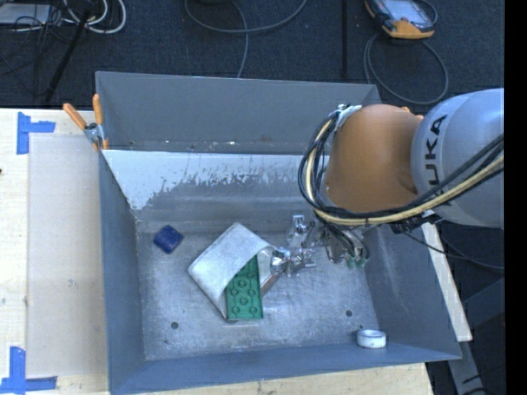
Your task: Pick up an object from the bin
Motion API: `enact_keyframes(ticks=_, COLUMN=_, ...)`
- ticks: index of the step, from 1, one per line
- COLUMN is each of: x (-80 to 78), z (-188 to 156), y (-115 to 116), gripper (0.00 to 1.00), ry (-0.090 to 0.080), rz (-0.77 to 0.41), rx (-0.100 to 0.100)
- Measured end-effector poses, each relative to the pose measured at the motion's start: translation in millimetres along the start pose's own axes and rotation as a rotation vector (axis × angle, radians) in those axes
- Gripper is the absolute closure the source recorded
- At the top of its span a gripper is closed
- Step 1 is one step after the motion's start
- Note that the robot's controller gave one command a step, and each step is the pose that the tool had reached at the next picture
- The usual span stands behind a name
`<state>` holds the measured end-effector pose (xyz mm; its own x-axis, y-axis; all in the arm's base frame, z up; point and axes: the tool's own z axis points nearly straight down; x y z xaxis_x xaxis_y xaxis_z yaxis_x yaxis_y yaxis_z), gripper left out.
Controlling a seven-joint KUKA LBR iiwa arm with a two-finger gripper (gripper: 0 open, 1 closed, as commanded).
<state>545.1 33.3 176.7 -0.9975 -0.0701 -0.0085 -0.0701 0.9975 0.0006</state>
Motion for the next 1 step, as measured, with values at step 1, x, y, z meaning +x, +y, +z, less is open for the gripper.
enact_keyframes(ticks=1, x=-16.1, z=-71.1, y=-10.5, gripper=1.00, ry=-0.001, rz=0.013, rx=0.001)
